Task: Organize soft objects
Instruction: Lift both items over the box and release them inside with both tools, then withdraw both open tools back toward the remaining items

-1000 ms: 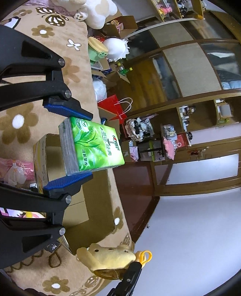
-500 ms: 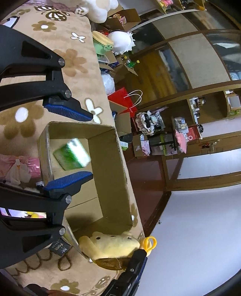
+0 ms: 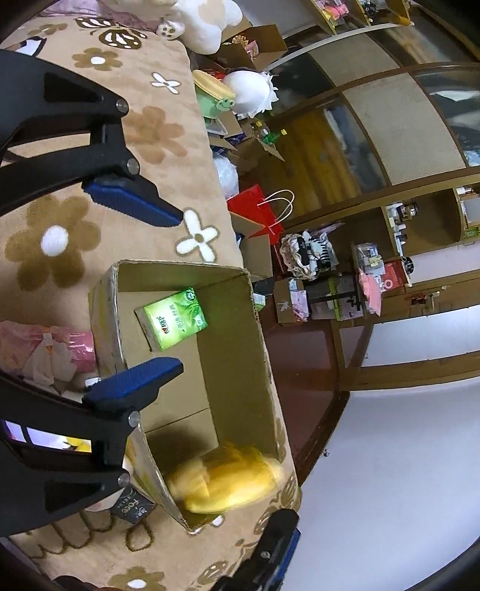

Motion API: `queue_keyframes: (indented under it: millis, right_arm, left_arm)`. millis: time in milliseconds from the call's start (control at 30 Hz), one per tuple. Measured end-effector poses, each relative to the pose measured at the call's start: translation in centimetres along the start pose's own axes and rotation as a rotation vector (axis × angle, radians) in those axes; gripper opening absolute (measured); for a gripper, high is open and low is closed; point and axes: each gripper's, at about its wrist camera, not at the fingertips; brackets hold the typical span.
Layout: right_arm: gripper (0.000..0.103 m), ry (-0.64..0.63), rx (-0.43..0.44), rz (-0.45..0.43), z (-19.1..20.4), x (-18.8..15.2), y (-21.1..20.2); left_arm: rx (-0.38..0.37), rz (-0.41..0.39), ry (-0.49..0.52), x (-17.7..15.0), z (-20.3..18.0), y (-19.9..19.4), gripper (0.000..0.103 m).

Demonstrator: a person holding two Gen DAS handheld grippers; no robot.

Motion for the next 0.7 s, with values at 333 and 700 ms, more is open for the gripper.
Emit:
queue_keyframes:
  millis: [333, 700]
  right_arm:
    - [0.085, 0.021, 0.002, 0.004, 1.1, -0.5, -2.0]
    - [0.103, 0.017, -0.007, 0.032, 2.9, -2.1, -5.3]
  left_arm:
    - [0.007, 0.007, -0.02, -0.4, 1.0, -1.5, 0.089]
    - [0.0, -0.012, -0.05, -1.2, 2.2, -5.3, 0.1]
Point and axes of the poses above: each gripper's, at about its wrist camera, not at the fingertips, and y roughly the way its jaws point, z to its left, x to its top, and after that the axes turned 11 degrees about x, right-handed
